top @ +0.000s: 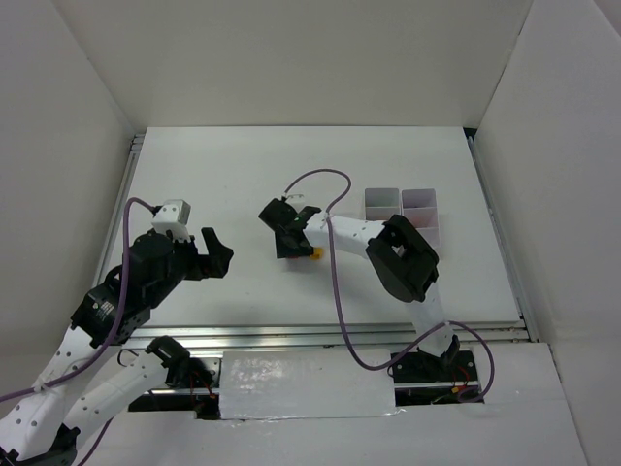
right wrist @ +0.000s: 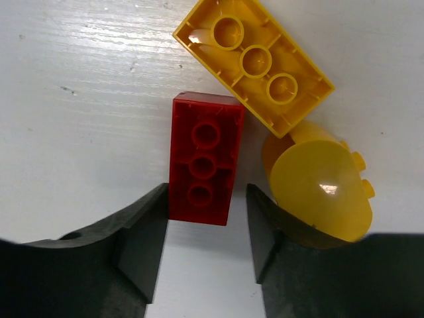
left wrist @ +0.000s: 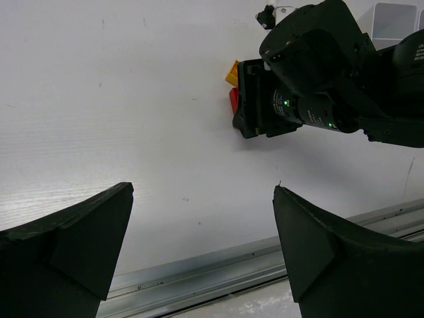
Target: Sort the legos into containers by color
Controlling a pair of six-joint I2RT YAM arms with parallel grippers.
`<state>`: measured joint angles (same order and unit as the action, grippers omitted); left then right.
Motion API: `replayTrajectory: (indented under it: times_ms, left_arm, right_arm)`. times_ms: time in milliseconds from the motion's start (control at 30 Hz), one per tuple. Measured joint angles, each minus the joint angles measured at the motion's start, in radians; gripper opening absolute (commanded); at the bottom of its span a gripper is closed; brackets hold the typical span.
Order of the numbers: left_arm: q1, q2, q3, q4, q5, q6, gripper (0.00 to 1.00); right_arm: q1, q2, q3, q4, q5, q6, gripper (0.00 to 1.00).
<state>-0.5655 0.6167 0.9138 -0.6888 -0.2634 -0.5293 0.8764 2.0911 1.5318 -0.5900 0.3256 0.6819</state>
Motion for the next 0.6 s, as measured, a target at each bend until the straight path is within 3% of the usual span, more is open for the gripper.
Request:
replayTrajectory:
  times_ms: [33, 167, 300, 600]
  left_arm:
    - [0.000, 0.000, 0.000, 0.000, 0.000, 0.000, 0.99]
    - [0.000, -0.004, 0.000, 0.000, 0.000, 0.000, 1.00]
    - [0.000, -0.006, 0.000, 0.000, 0.000, 0.000, 0.99]
    - [-0.001, -0.006, 0.000, 0.000, 0.002, 0.001, 0.99]
  right_arm:
    - [0.000, 0.004, 0.001, -0.001, 0.002, 0.000, 0.47]
    - [0.000, 0.022, 0.016, -0.008, 0.010, -0.006, 0.38]
    - [0.000, 0.023, 0.017, -0.009, 0.008, -0.015, 0.17]
    - [0.005, -0.045, -0.032, 0.000, -0.013, -0.026, 0.13]
